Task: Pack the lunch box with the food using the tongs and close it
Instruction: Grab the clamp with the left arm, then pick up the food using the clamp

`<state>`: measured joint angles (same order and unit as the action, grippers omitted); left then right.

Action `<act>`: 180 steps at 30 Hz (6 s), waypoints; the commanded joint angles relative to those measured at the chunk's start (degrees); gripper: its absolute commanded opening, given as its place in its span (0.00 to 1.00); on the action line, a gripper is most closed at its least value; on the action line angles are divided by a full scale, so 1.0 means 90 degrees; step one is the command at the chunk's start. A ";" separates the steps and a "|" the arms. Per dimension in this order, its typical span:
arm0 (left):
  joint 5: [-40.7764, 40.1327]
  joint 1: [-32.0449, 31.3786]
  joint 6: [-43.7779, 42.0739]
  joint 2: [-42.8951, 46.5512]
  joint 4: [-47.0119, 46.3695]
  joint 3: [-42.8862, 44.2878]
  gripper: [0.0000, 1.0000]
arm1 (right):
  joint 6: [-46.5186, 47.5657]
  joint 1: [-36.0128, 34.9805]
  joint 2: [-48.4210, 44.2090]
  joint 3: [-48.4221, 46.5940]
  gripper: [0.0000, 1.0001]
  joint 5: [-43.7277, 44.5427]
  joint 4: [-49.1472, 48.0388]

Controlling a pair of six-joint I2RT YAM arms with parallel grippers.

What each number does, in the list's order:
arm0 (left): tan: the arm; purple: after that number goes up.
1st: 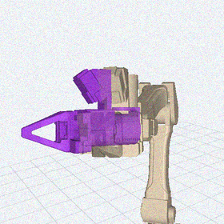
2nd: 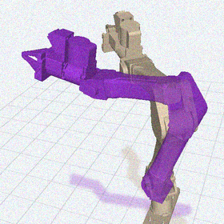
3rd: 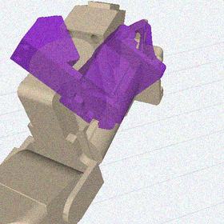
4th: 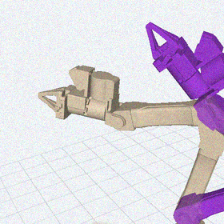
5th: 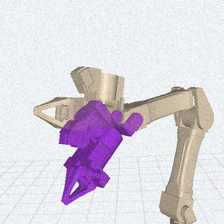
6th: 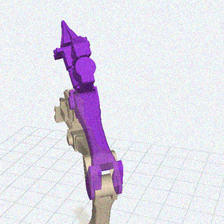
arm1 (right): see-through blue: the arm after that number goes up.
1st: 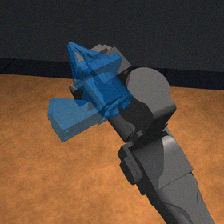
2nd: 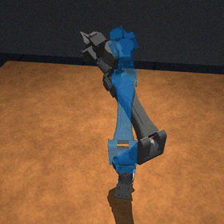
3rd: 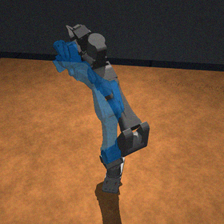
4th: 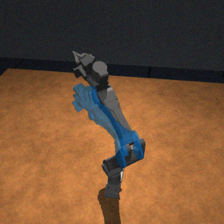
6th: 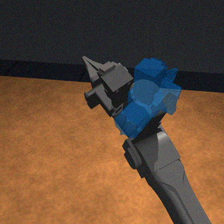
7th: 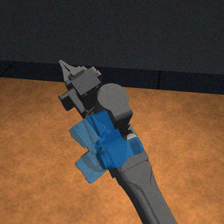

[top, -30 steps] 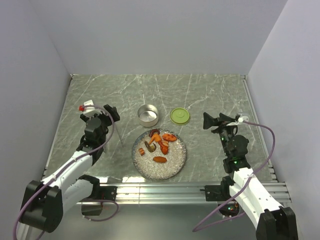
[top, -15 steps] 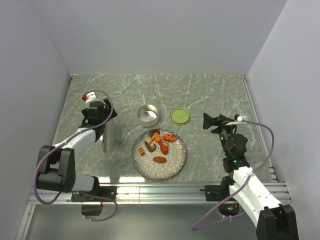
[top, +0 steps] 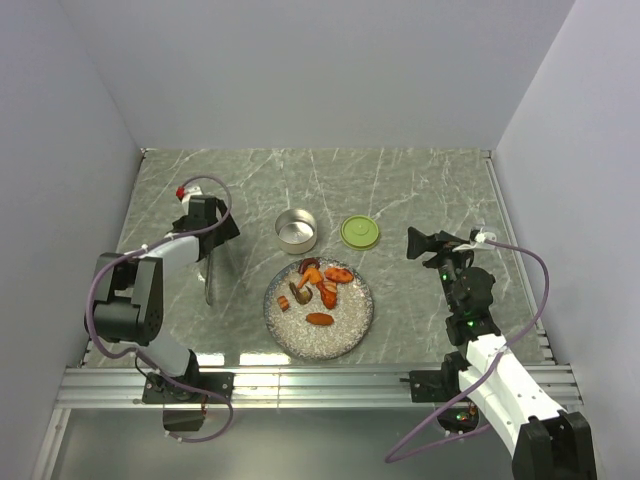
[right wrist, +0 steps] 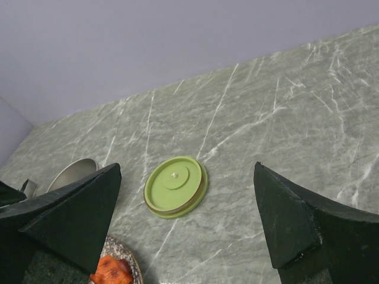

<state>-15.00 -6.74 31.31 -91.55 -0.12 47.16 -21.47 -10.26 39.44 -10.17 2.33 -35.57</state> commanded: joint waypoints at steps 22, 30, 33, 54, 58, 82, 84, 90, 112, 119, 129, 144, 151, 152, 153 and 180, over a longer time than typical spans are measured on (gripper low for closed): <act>0.0417 0.0056 -0.0129 -0.0668 0.0736 0.0756 0.53 | -0.0036 -0.0012 0.0042 -0.0364 0.99 0.0025 0.0046; 0.0358 -0.0022 -0.0207 -0.0657 0.0658 0.0795 0.52 | -0.0036 -0.0012 0.0002 -0.0344 0.99 0.0044 0.0095; 0.0456 -0.0051 -0.0285 -0.0941 0.0853 0.1059 0.53 | -0.0036 -0.0012 0.0012 -0.0364 0.99 0.0044 0.0124; -0.0129 -0.0237 -0.0344 -0.1478 0.1429 0.1547 0.60 | -0.0026 -0.0022 0.0139 -0.0452 0.99 -0.0053 0.0134; -0.0373 -0.0344 -0.0393 -0.1469 0.1401 0.1558 0.48 | -0.0016 -0.0012 0.0149 -0.0442 0.99 -0.0054 0.0115; -0.2434 -0.2219 -0.0705 0.2698 -0.0465 -0.0571 0.49 | -0.0026 -0.0022 0.0100 -0.0373 0.99 0.0044 0.0095; -0.2649 -0.2512 -0.0754 0.3206 -0.0582 -0.0815 0.49 | -0.0007 -0.0012 0.0090 -0.0373 0.99 0.0025 0.0076; -0.3030 -0.3215 -0.1027 0.4204 -0.1108 -0.1362 0.48 | -0.0007 -0.0012 0.0120 -0.0344 0.99 -0.0014 0.0017; -0.5422 -0.6203 -0.0266 0.4410 0.0882 -0.0591 0.48 | 0.0003 -0.0022 0.0432 -0.0354 0.98 -0.0122 -0.0276; -0.5374 -0.6614 -0.0149 0.4401 0.0912 -0.0611 0.46 | 0.0003 -0.0012 0.0354 -0.0334 0.98 -0.0132 -0.0286; -0.5403 -0.7180 -0.0051 0.4362 0.0922 -0.0591 0.45 | 0.0023 -0.0022 0.0442 -0.0373 0.98 -0.0151 -0.0315; -0.5452 -0.7249 0.0291 0.4059 0.1381 -0.0376 0.45 | 0.0023 -0.0012 0.0520 -0.0393 0.98 -0.0171 -0.0354; -0.5491 -0.7259 0.0223 0.4039 0.1244 -0.0464 0.45 | 0.0023 -0.0012 0.0530 -0.0393 0.98 -0.0190 -0.0374; -0.5481 -0.7249 0.0145 0.4029 0.1118 -0.0484 0.45 | 0.0023 -0.0022 0.0549 -0.0393 0.98 -0.0190 -0.0374; -0.5462 -0.7249 0.0115 0.4020 0.1059 -0.0522 0.45 | 0.0023 -0.0022 0.0540 -0.0393 0.98 -0.0200 -0.0374; -0.4662 -0.6527 -0.0402 0.3736 0.0474 -0.0484 0.16 | 0.0033 -0.0022 0.0686 -0.0452 0.98 -0.0229 -0.0383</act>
<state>-59.16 -67.13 31.07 -58.00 9.65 41.52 -21.61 -10.26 45.60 -11.38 0.40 -36.45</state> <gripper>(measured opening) 0.330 0.986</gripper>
